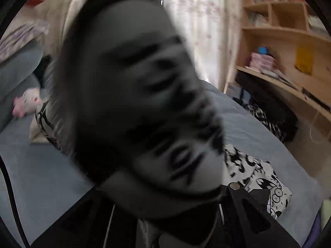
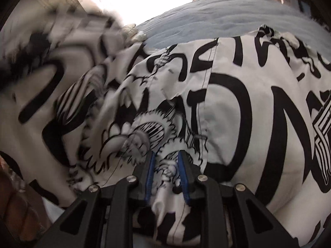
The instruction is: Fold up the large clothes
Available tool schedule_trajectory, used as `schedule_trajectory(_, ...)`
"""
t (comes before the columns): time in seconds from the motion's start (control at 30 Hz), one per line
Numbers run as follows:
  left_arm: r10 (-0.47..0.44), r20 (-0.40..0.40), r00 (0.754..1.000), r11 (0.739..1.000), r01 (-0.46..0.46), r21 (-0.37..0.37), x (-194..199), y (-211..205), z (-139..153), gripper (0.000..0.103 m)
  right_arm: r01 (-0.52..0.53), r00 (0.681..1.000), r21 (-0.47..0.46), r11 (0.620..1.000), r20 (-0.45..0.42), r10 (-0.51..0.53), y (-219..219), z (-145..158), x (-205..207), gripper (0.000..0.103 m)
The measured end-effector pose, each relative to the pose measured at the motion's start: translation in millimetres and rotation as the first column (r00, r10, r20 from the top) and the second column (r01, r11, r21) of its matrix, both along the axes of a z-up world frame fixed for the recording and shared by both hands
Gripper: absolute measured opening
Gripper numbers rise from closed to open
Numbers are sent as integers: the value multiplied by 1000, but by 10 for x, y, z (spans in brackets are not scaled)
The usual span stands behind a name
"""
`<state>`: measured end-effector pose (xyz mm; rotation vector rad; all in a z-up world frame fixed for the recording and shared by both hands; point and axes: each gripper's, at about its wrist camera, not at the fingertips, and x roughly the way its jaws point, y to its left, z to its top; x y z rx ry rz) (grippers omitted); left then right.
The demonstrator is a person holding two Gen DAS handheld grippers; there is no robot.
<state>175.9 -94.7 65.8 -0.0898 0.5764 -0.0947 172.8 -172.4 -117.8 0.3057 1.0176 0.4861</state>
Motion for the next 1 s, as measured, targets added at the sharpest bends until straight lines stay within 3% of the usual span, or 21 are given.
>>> schedule_trajectory(0.1,-70,17,997,997,69,26,65,-394,66,10,-7,1000,99,995,-26,9,-297,126,-146,23)
schedule_trajectory(0.17,-119,24,993,992,118,42,107,-688,83,10,58,998,146,988,-11,-57,-667,244,-311,23)
schedule_trajectory(0.23,-168,14,986,985,167,50,156,-965,54,10,177,983,120,977,21,-181,-1120,350,-488,23)
schedule_trajectory(0.37,-293,-63,954,951,297,82,253,-1663,-230,10,437,894,39,899,88,-439,-2017,481,-828,23)
schedule_trajectory(0.47,-366,-169,915,904,393,167,269,-2144,-677,11,550,830,14,835,107,-548,-2450,492,-1006,23)
schedule_trajectory(0.53,-359,-280,890,880,423,216,320,-2366,-1052,11,600,796,3,800,98,-598,-2679,442,-1099,23)
schedule_trajectory(0.6,-344,-324,882,872,427,238,348,-2423,-1256,11,626,778,3,780,74,-624,-2826,368,-1158,23)
schedule_trajectory(0.83,-345,-336,876,874,431,225,262,-2343,-1136,13,627,778,28,779,25,-628,-2961,252,-1191,23)
schedule_trajectory(1.0,-328,-345,879,884,414,216,252,-2392,-1002,19,616,786,40,786,39,-618,-2925,336,-1112,23)
